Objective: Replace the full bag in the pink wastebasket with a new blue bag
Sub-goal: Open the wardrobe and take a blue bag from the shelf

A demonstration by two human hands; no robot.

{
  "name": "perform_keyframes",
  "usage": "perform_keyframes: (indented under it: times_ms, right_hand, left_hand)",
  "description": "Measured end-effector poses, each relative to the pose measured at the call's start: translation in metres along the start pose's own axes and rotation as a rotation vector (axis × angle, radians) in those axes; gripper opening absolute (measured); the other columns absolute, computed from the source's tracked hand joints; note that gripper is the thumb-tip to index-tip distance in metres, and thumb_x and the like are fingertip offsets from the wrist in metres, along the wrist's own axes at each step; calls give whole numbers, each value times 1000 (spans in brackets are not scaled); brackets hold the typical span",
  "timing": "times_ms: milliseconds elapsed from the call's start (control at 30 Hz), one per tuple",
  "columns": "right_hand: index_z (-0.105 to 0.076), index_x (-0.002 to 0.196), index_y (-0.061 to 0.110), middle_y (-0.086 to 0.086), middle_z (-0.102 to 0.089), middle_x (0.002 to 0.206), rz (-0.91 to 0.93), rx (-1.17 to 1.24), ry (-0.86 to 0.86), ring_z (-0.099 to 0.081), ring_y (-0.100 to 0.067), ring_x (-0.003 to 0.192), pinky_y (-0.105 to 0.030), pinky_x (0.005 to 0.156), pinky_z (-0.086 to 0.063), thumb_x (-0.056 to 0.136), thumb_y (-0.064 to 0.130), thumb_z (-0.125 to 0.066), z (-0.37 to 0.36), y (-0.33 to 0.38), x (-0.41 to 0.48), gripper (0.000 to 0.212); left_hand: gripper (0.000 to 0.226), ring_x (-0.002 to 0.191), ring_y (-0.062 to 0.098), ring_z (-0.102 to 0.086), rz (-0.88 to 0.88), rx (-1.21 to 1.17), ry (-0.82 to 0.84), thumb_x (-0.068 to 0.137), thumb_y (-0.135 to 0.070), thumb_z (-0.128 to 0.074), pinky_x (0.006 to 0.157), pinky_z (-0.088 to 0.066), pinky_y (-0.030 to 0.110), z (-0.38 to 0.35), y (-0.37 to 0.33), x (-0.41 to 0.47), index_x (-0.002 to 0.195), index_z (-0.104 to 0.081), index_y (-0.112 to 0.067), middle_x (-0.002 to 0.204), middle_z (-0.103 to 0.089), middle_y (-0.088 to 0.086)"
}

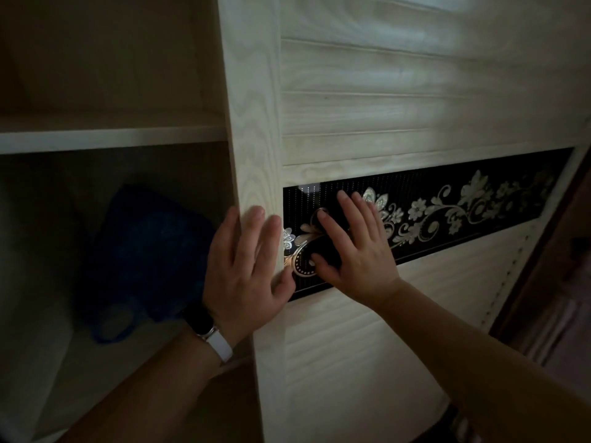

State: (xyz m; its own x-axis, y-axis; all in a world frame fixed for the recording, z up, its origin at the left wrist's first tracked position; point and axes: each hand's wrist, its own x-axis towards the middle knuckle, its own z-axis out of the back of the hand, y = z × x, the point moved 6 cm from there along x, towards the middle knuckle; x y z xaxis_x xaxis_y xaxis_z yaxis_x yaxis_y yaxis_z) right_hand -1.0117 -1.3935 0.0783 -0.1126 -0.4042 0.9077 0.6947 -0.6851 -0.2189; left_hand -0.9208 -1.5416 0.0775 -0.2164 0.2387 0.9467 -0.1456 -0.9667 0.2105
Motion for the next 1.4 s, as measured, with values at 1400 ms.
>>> perform_keyframes:
  times_ms: [1400]
  right_hand:
    - [-63, 105, 17, -3, -57, 105, -18, 344, 838, -58, -23, 84, -35, 66, -51, 88, 44, -32, -48, 226, -39, 45]
  left_hand:
    - [30, 81, 35, -62, 549, 10, 797, 76, -25, -62, 63, -46, 36, 49, 191, -210, 96, -64, -3, 96, -65, 19]
